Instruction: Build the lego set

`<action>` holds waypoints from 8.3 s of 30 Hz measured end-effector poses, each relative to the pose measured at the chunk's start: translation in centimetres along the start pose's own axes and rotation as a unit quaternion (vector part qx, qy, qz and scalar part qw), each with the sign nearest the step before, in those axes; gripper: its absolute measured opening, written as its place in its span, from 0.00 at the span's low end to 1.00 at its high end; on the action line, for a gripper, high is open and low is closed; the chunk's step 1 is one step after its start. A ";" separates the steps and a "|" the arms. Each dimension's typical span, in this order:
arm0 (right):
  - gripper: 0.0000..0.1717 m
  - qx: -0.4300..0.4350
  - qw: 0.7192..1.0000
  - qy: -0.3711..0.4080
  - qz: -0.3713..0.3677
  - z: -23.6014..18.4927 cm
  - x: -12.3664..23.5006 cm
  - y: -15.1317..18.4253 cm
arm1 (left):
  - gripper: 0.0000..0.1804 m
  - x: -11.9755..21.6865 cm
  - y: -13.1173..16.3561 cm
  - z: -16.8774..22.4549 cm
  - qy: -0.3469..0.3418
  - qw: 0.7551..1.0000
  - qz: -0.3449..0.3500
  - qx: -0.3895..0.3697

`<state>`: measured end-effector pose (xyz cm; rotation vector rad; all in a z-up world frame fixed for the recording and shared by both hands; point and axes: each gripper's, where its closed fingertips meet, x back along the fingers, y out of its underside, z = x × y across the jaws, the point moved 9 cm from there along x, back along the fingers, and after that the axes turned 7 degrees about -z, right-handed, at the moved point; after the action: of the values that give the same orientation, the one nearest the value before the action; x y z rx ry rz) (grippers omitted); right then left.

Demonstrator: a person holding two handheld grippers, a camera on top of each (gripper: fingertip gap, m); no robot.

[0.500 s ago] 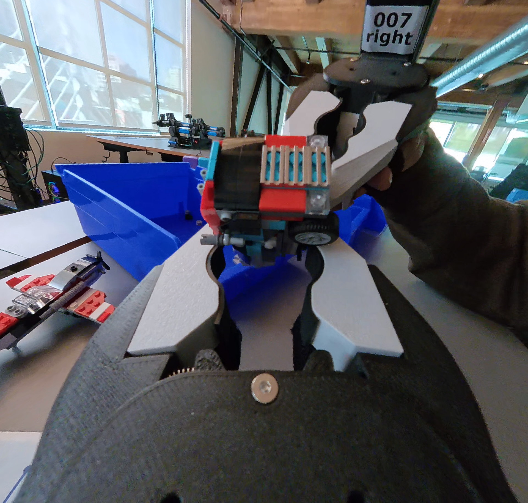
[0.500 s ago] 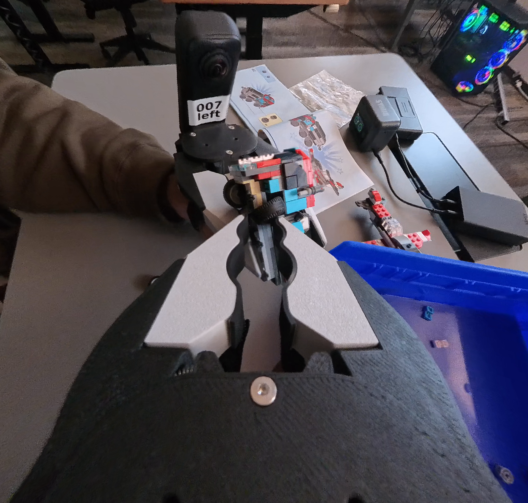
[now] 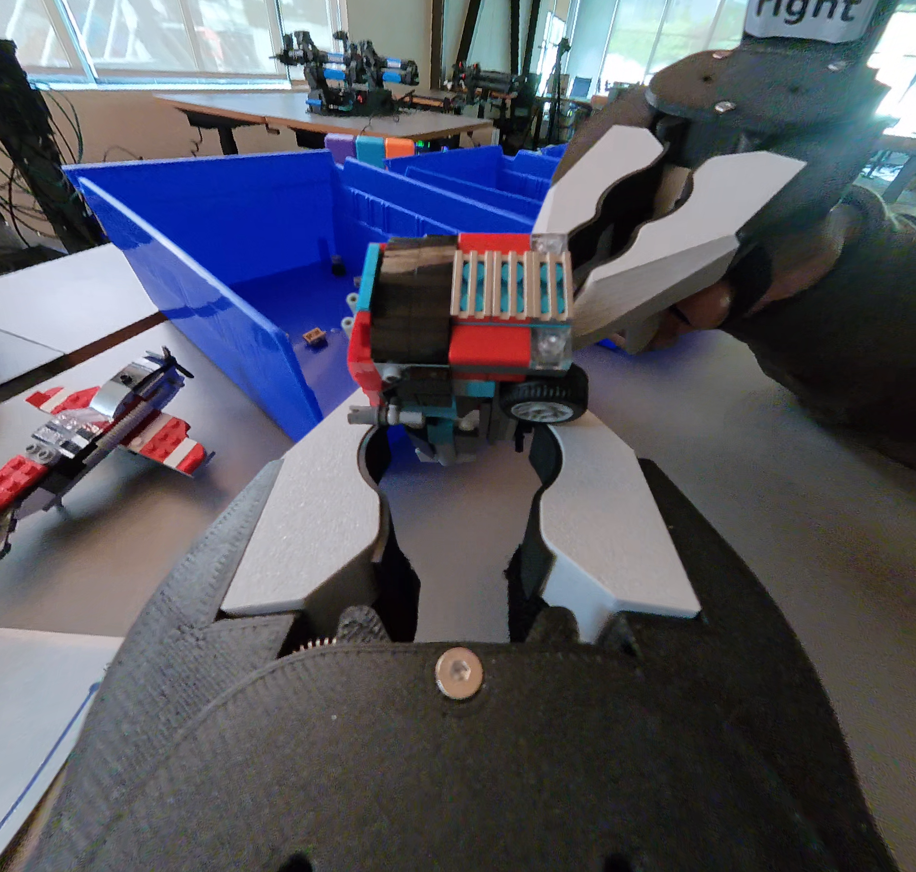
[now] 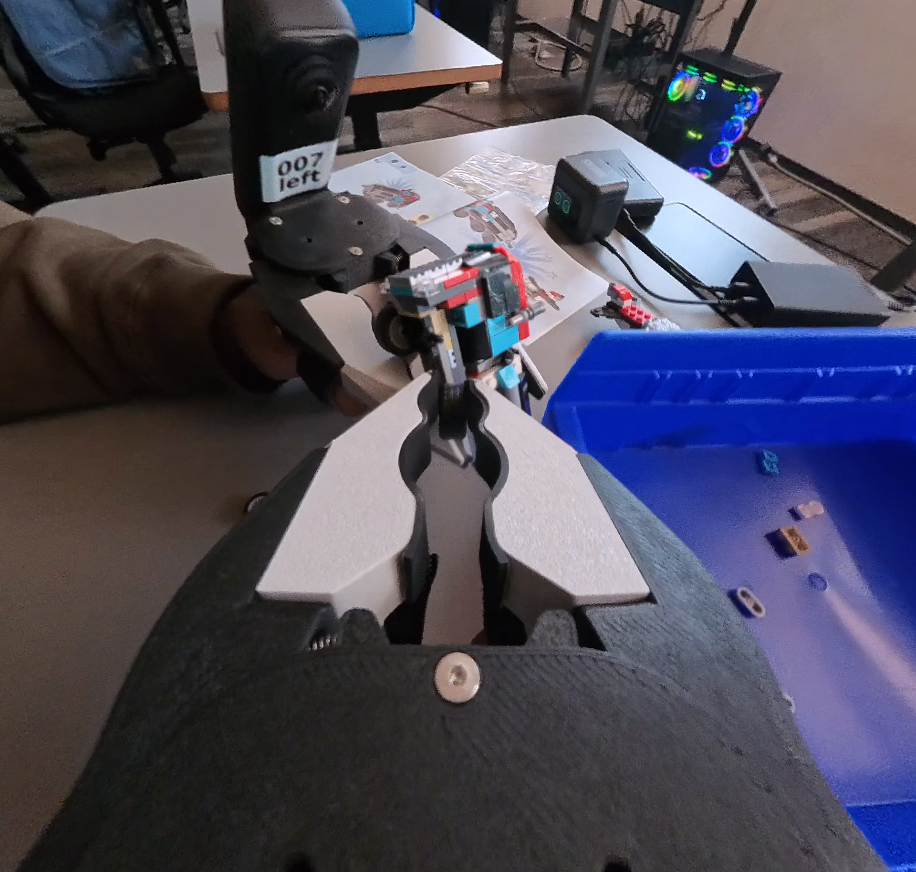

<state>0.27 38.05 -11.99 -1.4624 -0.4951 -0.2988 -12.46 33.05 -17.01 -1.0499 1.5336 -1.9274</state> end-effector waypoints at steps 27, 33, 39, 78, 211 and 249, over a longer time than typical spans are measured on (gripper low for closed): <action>0.23 -0.057 0.992 0.032 -0.106 -0.8 -2.1 6.3 | 0.31 0.0 2.9 -0.1 0.026 0.977 -0.209 0.047; 0.29 -0.088 0.996 0.034 -0.005 -0.9 -1.0 4.5 | 0.31 -0.2 2.7 0.1 0.003 0.976 -0.213 0.038; 0.38 -0.132 0.987 0.060 0.070 -1.6 -1.0 2.7 | 0.31 -0.5 2.5 0.6 -0.034 0.974 -0.219 0.038; 0.21 -0.230 0.962 0.080 0.122 -0.1 -2.0 2.8 | 0.42 0.8 2.2 -0.1 0.111 0.981 -0.148 0.059; 0.13 0.077 0.977 -0.201 -0.009 -5.0 -0.9 2.5 | 0.21 5.8 5.2 6.0 -0.125 0.659 0.079 -0.738; 0.13 0.003 0.975 -0.223 -0.022 -5.6 -1.4 2.4 | 0.21 5.6 5.3 6.5 -0.134 0.639 0.085 -0.752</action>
<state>0.95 32.58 -14.93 -1.5166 -0.8895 0.0019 -11.27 23.46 -19.95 -1.4605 2.7909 0.1328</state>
